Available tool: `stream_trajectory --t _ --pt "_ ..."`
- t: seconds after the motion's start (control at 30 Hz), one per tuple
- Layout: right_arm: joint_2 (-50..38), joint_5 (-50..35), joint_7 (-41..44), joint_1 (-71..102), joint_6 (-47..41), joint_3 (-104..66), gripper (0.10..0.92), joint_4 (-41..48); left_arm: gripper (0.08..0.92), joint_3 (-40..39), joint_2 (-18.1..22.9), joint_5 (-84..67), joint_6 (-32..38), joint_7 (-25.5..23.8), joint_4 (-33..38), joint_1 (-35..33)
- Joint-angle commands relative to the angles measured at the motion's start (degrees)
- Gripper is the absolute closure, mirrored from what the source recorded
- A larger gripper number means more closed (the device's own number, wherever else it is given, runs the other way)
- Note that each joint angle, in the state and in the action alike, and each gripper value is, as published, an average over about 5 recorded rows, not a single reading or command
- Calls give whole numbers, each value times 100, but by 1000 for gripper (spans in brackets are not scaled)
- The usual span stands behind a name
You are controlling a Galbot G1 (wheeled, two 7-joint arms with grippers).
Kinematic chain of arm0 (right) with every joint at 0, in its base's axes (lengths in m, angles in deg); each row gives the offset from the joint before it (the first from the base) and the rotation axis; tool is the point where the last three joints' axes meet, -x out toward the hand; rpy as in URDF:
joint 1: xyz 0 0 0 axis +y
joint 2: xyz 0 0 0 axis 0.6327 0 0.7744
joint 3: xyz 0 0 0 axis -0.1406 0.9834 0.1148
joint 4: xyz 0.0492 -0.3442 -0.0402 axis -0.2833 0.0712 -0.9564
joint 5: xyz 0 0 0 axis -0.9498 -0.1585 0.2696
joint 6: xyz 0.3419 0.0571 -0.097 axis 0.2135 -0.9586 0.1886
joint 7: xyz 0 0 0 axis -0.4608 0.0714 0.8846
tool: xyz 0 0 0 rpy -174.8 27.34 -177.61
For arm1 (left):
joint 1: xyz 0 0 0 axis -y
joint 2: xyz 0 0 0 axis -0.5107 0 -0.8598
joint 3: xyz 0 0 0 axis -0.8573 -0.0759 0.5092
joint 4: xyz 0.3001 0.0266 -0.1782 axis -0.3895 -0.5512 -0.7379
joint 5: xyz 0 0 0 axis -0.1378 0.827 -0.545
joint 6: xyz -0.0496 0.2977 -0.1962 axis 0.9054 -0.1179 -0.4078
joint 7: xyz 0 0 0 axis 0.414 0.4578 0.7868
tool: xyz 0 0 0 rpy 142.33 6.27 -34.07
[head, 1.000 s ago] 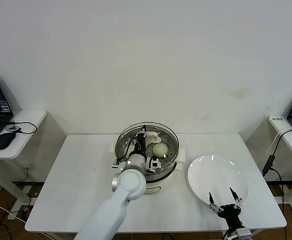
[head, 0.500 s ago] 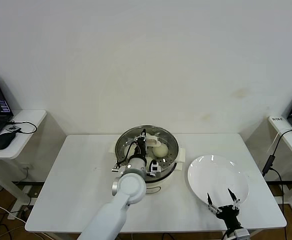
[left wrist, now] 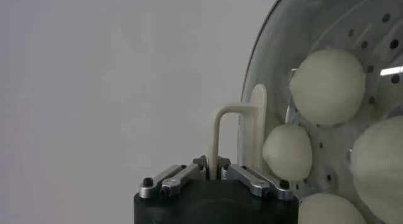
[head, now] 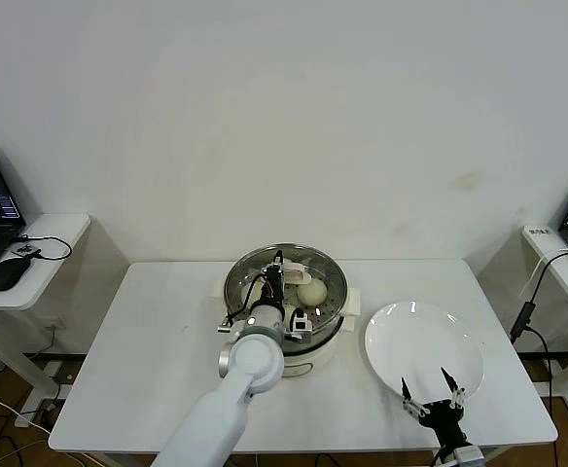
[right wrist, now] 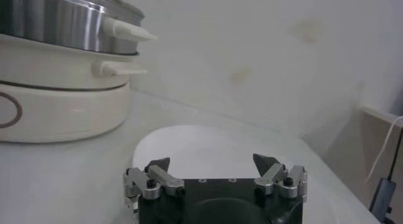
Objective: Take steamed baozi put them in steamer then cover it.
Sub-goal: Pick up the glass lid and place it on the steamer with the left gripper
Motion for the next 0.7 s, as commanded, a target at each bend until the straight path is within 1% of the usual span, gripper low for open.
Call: stream_trajectory --t 0.03,0.37,0.47,0.6,0.7 --pt "-6 4 12 3 7 5 202 -5 843 7 43 8 6 23 -39 -49" --pt "-8 14 25 14 19 31 203 1 831 84 74 0 42 148 -15 -121" --pt "-7 20 29 17 21 39 203 1 770 87 61 -1 43 147 76 -159" --pt "-3 30 32 20 25 47 202 4 649 84 10 -9 46 141 300 -271" --pt "-1 37 33 28 24 46 203 0 562 84 -63 -32 48 141 601 -437"
